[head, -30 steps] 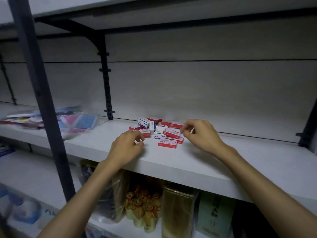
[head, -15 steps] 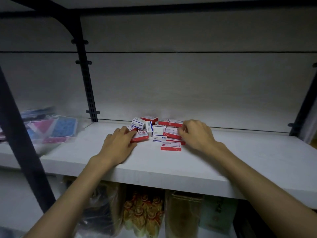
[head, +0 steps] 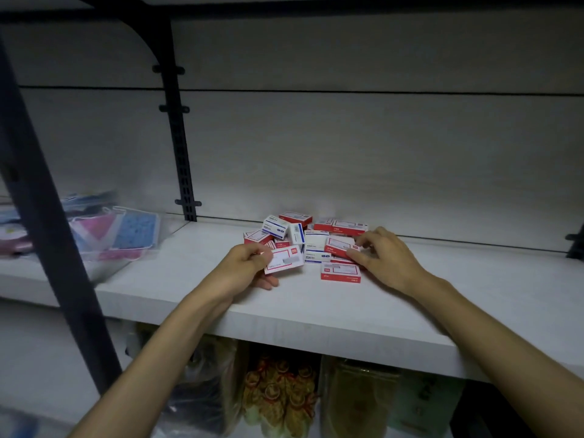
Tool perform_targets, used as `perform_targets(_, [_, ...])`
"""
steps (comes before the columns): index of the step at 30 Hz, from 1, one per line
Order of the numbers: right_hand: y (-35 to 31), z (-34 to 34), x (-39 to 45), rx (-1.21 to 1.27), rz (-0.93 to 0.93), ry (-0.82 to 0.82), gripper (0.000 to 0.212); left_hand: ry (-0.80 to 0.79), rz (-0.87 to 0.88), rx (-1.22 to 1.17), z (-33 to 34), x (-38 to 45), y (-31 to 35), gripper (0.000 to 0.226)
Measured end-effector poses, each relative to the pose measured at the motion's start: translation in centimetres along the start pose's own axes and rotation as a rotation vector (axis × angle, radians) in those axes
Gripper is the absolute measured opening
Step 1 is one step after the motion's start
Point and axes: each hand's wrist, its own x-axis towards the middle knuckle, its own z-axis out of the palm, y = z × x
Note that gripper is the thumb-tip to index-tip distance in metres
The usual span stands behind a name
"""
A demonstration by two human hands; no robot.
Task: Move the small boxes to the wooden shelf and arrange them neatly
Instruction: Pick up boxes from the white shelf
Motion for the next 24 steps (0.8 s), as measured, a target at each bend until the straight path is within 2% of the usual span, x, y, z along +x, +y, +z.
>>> perform_targets(3, [0.0,-0.3,-0.2,0.186,0.024,0.006,0.032,-0.014,0.004,-0.05,-0.4,-0.1,-0.1,0.018])
perform_targets(5, [-0.3,-0.7,-0.4,0.339,0.064,-0.021,0.036,-0.015,0.016,-0.059,-0.6,-0.1,-0.3,0.021])
perform_targets(9, [-0.6,-1.0,-0.6,0.429,0.064,-0.021,0.043,-0.041,0.028,-0.069,-0.6,-0.1,-0.4,0.022])
perform_targets(13, [-0.5,-1.2,-0.8,0.499,0.067,-0.039,0.039,-0.046,0.074,-0.069,-0.9,-0.1,-0.5,0.028])
perform_targets(18, [-1.2,-2.1,-1.5,0.868,0.229,-0.021,0.034,-0.053,0.087,-0.07,-0.9,-0.2,-0.4,0.028])
perform_targets(24, [-2.2,-3.5,-5.5,1.106,0.259,0.034,0.032,-0.087,0.146,-0.112,-0.5,-0.8,0.3,0.028])
